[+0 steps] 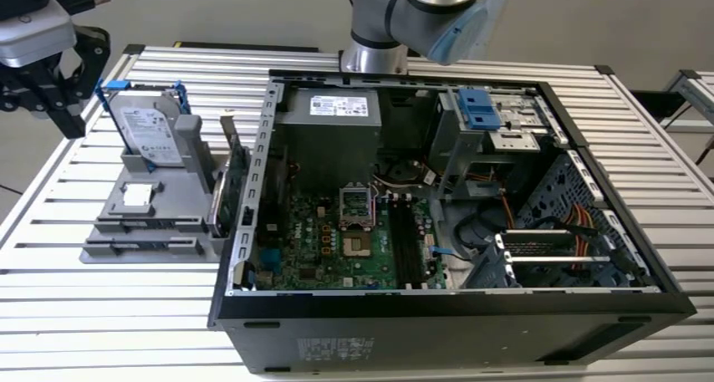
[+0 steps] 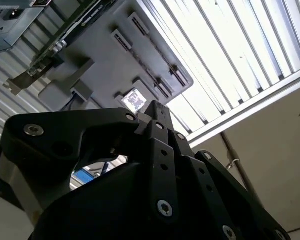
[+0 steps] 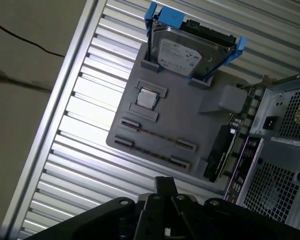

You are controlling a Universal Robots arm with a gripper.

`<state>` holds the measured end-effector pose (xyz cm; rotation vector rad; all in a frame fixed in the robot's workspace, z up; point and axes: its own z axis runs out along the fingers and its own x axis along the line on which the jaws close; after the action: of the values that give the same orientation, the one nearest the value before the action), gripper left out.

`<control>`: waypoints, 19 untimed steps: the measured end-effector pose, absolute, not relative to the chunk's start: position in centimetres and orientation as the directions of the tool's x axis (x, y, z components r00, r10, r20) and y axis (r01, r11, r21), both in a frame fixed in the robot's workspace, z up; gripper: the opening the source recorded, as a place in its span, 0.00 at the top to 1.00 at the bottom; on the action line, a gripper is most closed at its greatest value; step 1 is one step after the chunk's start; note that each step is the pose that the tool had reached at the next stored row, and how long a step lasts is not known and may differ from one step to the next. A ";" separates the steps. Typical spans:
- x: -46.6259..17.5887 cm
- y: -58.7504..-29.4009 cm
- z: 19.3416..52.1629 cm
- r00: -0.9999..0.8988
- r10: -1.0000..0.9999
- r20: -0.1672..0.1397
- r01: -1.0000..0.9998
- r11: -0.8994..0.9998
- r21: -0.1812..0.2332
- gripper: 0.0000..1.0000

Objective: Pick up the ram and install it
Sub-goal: 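Pick up the ram and move it above insertion slot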

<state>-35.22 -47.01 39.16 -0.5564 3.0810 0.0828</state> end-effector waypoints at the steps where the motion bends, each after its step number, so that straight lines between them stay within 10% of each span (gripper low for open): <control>1: -35.2 -47.0 39.2 -0.935 -0.355 -0.019 -0.355 0.933 0.050 1.00; 19: -35.2 -47.0 39.2 -0.902 -0.431 -0.019 -0.431 0.901 0.050 1.00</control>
<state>-35.24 -46.99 39.16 -0.6930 3.0555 0.0835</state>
